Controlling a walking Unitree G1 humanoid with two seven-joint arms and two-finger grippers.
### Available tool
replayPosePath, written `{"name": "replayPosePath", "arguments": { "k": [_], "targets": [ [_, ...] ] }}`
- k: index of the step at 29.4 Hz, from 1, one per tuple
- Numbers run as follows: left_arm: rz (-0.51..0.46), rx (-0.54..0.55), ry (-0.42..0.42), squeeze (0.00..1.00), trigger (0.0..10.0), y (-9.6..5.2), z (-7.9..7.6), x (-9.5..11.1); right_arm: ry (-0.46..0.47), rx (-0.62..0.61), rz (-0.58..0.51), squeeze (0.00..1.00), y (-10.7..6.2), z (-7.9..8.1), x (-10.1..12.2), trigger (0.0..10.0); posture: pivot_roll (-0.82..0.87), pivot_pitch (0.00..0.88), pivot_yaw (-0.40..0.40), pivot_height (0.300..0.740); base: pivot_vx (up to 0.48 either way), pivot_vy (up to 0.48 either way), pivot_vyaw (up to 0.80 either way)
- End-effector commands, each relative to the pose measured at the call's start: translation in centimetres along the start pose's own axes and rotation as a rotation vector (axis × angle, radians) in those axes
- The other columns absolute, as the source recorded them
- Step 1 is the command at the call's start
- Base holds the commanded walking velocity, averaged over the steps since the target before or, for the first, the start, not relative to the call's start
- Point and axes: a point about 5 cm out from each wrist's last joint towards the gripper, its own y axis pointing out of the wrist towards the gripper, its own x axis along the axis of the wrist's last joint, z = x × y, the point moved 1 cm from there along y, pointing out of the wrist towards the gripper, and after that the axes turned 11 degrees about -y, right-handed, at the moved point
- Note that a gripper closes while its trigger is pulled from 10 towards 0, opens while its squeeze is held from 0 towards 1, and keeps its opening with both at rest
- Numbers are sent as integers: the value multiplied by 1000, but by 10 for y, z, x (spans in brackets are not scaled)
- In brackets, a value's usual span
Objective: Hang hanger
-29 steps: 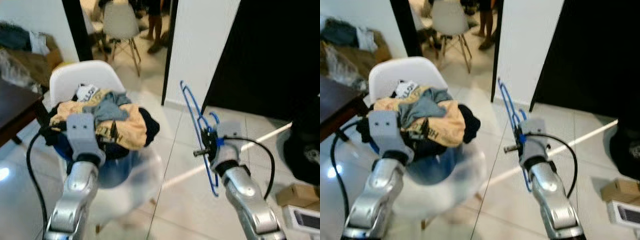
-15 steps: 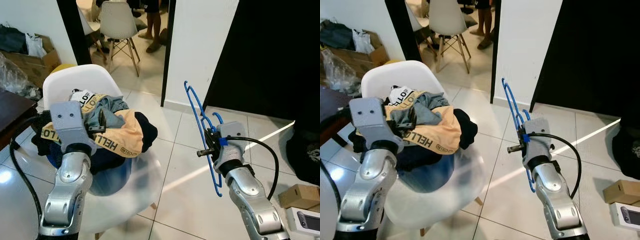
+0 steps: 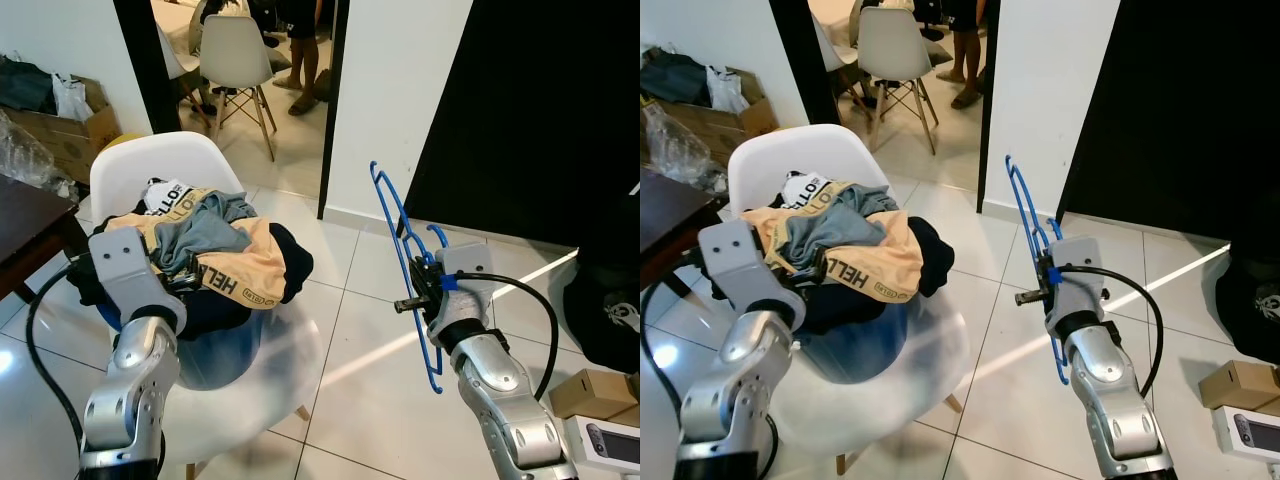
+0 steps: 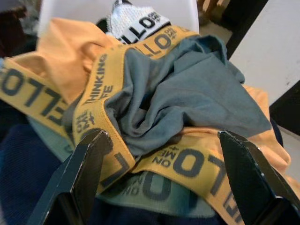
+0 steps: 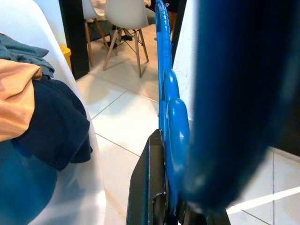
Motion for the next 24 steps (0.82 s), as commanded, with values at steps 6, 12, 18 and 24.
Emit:
{"name": "replayPosePath", "arguments": {
  "k": [6, 12, 18, 24],
  "targets": [
    [56, 18, -24, 0, 10000, 5, 7, -6, 4, -7, 21, 0, -2, -1, -3, 10000, -28, 159, -10, 740, 0, 0, 0],
    [-12, 56, -13, 0, 10000, 3, 13, 6, 6, -7, 22, 0, -2, -2, -3, 10000, -22, 160, -18, 740, 0, 0, 0],
    [-60, 89, -27, 0, 10000, 2, 21, 15, 7, -3, 23, 0, -1, -2, -3, 10000, -21, 159, -19, 740, 0, 0, 0],
    [-84, 48, -69, 0, 10000, 1, 17, 20, 7, -4, 23, 0, -1, -2, -3, 10000, -21, 160, -17, 740, 0, 0, 0]
  ]
}}
